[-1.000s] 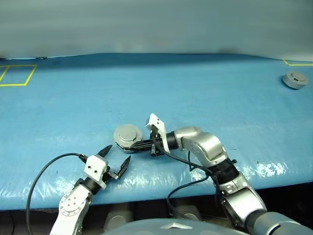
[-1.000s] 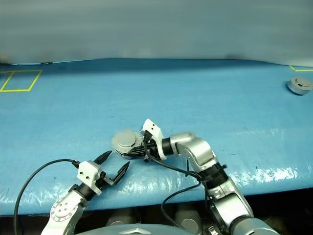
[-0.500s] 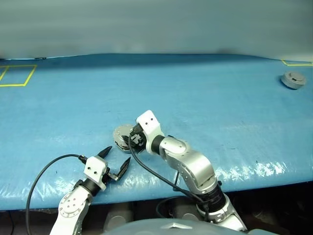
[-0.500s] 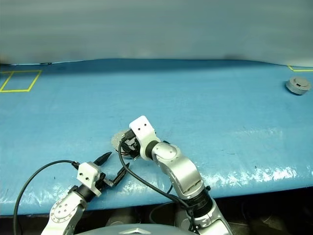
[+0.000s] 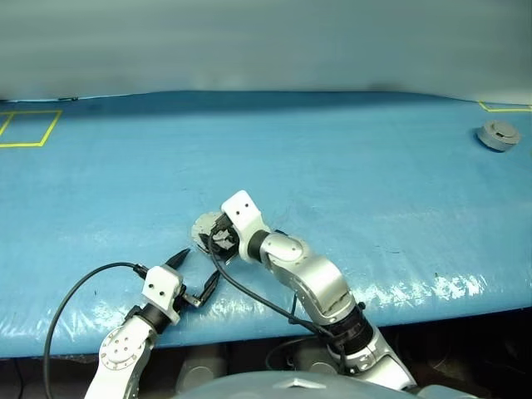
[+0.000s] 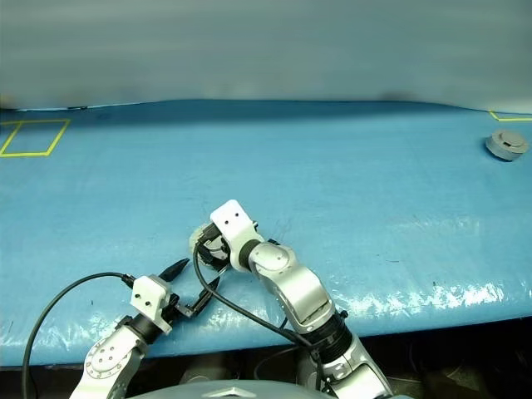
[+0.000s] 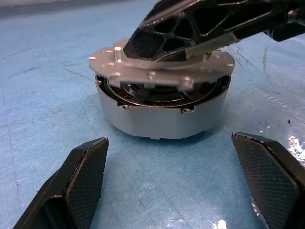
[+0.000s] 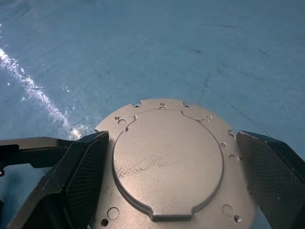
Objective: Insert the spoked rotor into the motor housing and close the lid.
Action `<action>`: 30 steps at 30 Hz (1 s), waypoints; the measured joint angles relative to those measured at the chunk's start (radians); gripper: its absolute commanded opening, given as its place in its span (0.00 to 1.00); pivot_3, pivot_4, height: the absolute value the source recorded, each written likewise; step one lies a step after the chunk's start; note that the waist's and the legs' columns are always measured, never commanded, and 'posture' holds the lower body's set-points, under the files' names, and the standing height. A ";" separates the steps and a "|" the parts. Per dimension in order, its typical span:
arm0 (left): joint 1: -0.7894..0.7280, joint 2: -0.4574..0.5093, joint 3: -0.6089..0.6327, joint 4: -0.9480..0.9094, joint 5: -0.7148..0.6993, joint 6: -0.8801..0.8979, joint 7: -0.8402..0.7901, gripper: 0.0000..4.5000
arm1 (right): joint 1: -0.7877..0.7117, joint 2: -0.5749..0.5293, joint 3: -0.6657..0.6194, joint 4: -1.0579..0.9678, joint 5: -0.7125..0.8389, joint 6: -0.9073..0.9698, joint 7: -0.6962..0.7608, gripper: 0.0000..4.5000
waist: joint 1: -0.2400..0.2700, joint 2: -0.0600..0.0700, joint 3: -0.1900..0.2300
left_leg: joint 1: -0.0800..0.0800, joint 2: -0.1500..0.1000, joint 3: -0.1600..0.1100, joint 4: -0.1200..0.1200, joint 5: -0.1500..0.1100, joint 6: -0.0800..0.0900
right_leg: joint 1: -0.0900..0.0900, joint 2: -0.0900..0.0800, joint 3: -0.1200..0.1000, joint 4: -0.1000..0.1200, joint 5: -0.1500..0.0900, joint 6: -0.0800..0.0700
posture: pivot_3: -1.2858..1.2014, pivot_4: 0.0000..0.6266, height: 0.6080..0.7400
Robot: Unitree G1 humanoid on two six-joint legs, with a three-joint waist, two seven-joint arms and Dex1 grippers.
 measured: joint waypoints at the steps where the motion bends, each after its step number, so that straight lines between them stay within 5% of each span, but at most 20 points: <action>1: 0.000 0.000 0.000 0.000 0.000 0.000 0.000 1.00 | 0.000 -0.002 0.007 0.000 0.001 0.000 0.007 1.00 | 0.000 0.000 0.000 | 0.000 0.000 0.000 0.000 0.000 0.000 | 0.000 0.000 0.000 0.000 0.000 0.000 | 0.52 0.24 1.00; 6: -0.001 0.000 0.003 0.000 0.000 0.000 0.000 1.00 | 0.000 -0.008 0.014 0.012 -0.001 -0.021 0.017 1.00 | 0.000 0.000 0.000 | 0.000 0.000 0.000 0.000 0.000 0.000 | 0.000 0.000 0.000 0.000 0.000 0.001 | 0.52 0.24 1.00; 11: -0.004 0.000 0.008 0.000 -0.001 0.000 -0.001 1.00 | 0.000 -0.010 0.000 0.044 -0.008 -0.057 0.009 0.67 | 0.000 0.000 0.000 | 0.000 0.000 0.000 0.000 0.000 0.000 | 0.000 0.000 0.000 0.000 0.000 0.000 | 0.52 0.24 1.00; 30: -0.007 -0.001 0.008 0.000 0.000 -0.001 -0.001 1.00 | -0.030 -0.110 0.039 0.030 -0.030 -0.089 0.091 0.67 | 0.001 0.000 0.000 | 0.001 0.000 0.000 0.000 0.000 0.000 | 0.001 0.000 0.000 0.000 0.000 0.001 | 0.52 0.24 1.00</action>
